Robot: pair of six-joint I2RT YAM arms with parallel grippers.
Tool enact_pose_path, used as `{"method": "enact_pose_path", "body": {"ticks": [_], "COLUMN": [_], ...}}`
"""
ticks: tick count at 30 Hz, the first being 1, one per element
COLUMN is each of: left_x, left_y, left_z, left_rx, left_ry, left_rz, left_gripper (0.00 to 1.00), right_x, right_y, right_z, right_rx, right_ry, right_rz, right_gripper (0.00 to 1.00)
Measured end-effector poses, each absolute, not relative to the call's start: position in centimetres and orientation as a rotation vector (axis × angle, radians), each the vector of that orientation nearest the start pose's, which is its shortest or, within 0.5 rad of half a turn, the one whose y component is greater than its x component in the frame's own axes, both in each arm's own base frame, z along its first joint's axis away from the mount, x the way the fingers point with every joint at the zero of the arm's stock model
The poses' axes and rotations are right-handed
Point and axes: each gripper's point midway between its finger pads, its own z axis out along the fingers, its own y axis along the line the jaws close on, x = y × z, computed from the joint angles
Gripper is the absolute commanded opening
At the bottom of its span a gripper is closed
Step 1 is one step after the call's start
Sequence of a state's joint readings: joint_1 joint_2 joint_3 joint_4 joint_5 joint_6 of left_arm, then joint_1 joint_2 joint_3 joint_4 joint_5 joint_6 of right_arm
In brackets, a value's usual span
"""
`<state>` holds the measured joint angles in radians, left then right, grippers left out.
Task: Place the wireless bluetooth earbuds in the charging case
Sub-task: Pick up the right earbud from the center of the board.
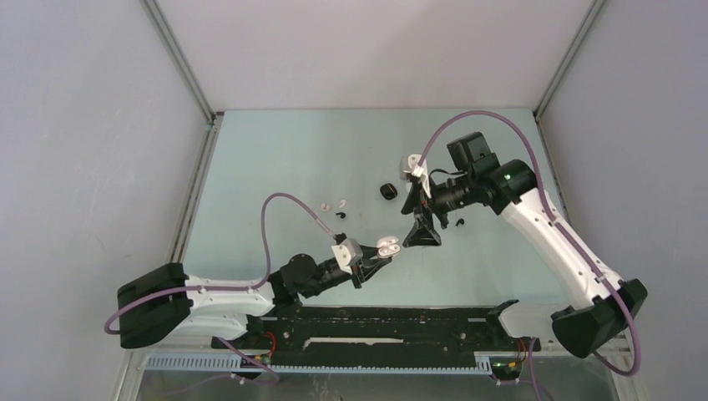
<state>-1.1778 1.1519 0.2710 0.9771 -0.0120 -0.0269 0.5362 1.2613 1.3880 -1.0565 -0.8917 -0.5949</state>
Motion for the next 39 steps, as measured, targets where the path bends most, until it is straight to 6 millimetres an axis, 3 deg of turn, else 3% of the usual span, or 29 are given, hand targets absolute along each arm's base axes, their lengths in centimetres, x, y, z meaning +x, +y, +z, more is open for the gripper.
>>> {"method": "enact_pose_path", "body": {"ticks": [5, 10, 16, 20, 24, 27, 29, 34, 37, 39], "left_x": [14.1, 14.4, 15.1, 15.4, 15.5, 15.4, 15.4, 15.4, 15.5, 15.5], "left_y": [-33.0, -30.9, -27.4, -25.6, -24.4, -23.9, -23.7, -23.7, -23.8, -23.9], "left_z": [18.8, 21.4, 23.8, 24.3, 24.2, 24.3, 24.1, 22.8, 22.2, 21.9], "left_rx": [0.835, 0.755, 0.615, 0.553, 0.518, 0.504, 0.506, 0.537, 0.553, 0.563], "left_ry": [1.334, 1.313, 1.312, 1.331, 1.355, 1.359, 1.367, 1.407, 1.424, 1.435], "left_rz": [-0.939, -0.915, -0.868, -0.843, -0.828, -0.829, -0.822, -0.795, -0.786, -0.779], "left_gripper": [0.0, 0.0, 0.0, 0.0, 0.0, 0.0, 0.0, 0.0, 0.0, 0.0], "right_x": [19.8, 23.0, 27.7, 30.9, 33.4, 34.8, 35.9, 41.1, 43.3, 43.7], "right_y": [23.6, 23.4, 25.1, 26.8, 29.8, 32.9, 34.9, 40.1, 41.5, 41.6], "right_z": [25.5, 23.5, 19.5, 15.7, 11.5, 9.8, 9.5, 10.3, 10.0, 9.0], "right_rx": [-1.366, -1.228, -1.124, -1.017, -0.951, -0.895, -0.849, -0.721, -0.66, -0.642], "right_ry": [1.803, 1.845, 1.963, 2.085, 2.223, 2.277, 2.298, 2.266, 2.255, 2.273], "right_rz": [1.191, 1.173, 1.031, 0.962, 0.87, 0.818, 0.787, 0.692, 0.616, 0.574], "right_gripper": [0.82, 0.71, 0.5, 0.47, 0.48, 0.56, 0.63, 0.62, 0.59, 0.58]}}
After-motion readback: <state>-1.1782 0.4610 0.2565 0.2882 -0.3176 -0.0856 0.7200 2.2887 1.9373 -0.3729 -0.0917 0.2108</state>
